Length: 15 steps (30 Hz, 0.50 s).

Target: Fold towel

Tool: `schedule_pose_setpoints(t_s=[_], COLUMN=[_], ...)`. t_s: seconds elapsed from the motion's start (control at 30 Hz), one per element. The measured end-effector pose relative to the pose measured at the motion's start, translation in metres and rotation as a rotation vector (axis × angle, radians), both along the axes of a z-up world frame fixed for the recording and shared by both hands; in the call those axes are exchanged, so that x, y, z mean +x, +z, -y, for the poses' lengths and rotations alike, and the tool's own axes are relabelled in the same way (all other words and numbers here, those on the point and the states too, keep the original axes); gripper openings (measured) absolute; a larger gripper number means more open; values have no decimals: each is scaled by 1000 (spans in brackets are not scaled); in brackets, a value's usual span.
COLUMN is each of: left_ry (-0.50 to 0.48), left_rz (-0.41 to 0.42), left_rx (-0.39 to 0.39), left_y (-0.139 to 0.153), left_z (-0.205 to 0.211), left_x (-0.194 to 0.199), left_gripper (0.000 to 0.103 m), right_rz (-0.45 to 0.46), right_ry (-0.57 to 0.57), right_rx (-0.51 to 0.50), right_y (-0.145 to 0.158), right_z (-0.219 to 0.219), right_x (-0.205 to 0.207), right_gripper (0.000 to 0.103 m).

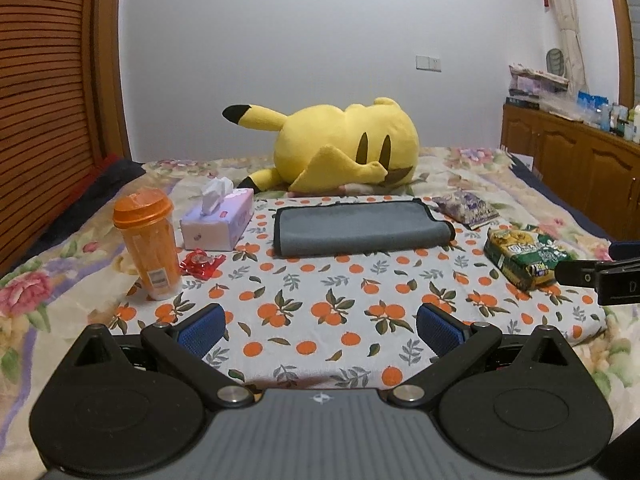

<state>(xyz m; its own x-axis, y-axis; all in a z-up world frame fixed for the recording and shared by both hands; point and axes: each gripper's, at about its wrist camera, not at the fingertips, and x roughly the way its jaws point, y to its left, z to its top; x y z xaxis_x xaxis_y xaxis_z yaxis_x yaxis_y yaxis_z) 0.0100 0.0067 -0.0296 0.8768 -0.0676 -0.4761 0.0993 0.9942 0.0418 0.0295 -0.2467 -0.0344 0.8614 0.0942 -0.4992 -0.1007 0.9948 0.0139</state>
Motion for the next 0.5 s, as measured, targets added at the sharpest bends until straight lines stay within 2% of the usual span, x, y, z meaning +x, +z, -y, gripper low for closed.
schedule_pose_setpoints(t_s=[0.5], left_ry=[-5], left_rz=[53], left_rx=[17], left_y=[4], left_z=[2], left_x=[-6], left_gripper=[103], right_rz=[51], right_ry=[-9], right_rx=[5], right_y=[4], right_z=[2], right_x=[-6], right_gripper=[103])
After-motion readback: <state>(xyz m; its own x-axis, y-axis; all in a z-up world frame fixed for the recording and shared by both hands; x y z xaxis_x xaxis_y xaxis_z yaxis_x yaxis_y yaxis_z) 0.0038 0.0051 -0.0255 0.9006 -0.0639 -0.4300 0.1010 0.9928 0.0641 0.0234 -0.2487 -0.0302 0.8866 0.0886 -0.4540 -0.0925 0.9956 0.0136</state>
